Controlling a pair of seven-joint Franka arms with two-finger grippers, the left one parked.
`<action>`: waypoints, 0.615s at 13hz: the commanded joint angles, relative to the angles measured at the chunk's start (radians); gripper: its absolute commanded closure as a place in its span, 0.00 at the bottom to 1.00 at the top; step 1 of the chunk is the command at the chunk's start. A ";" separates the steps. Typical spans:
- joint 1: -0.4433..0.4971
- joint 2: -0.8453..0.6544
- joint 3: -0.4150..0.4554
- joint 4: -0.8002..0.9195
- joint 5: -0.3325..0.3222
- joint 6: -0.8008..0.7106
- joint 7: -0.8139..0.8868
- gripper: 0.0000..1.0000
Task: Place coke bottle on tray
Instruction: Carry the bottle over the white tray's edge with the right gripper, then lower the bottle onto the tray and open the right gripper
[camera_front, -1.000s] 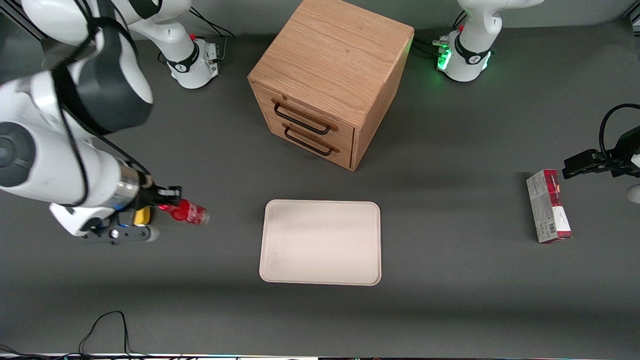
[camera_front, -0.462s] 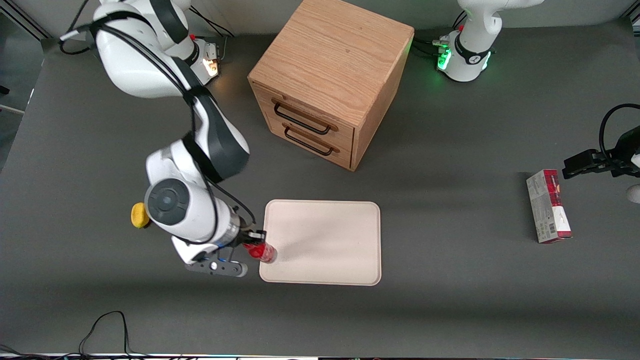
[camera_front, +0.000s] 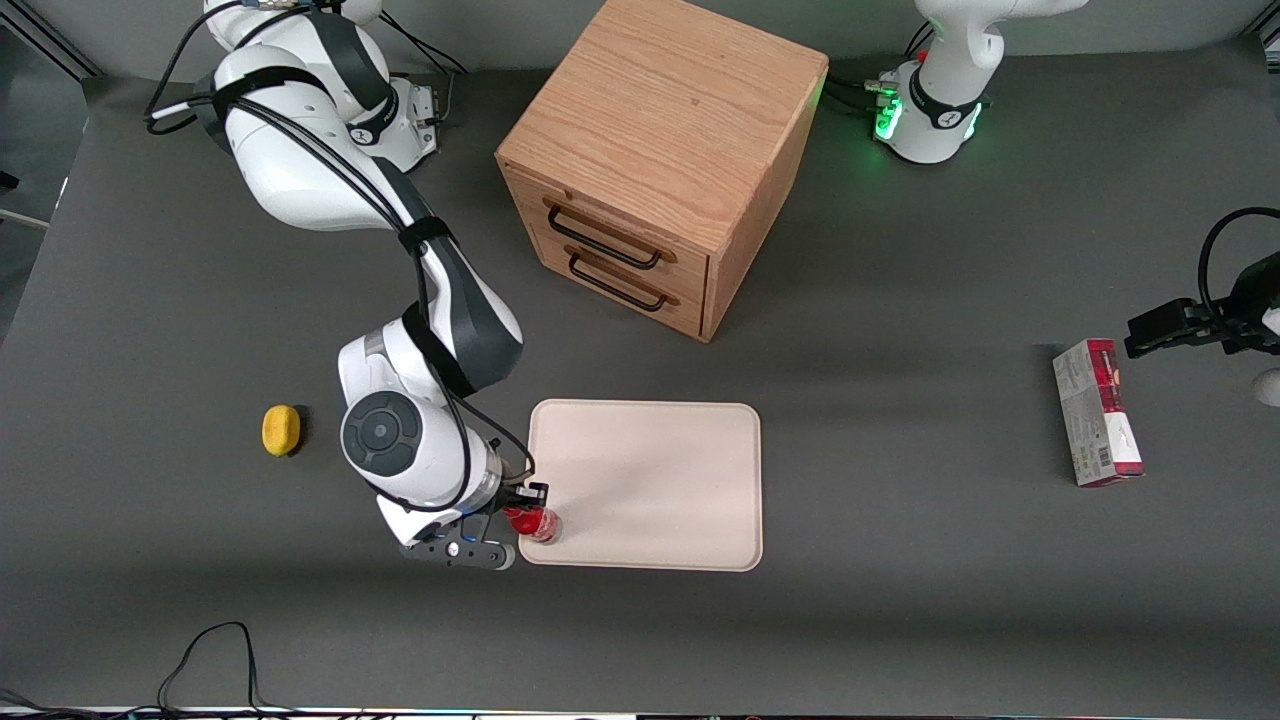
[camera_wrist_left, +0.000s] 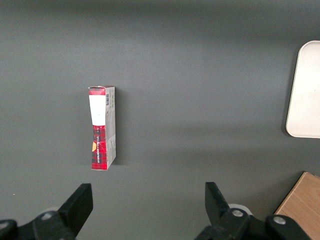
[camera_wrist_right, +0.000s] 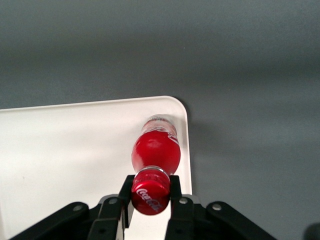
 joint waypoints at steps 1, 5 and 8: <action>0.009 0.012 0.001 0.029 -0.023 0.010 0.025 1.00; 0.009 0.015 0.001 0.027 -0.028 0.012 0.013 0.00; 0.009 0.006 0.001 0.024 -0.029 0.001 0.013 0.00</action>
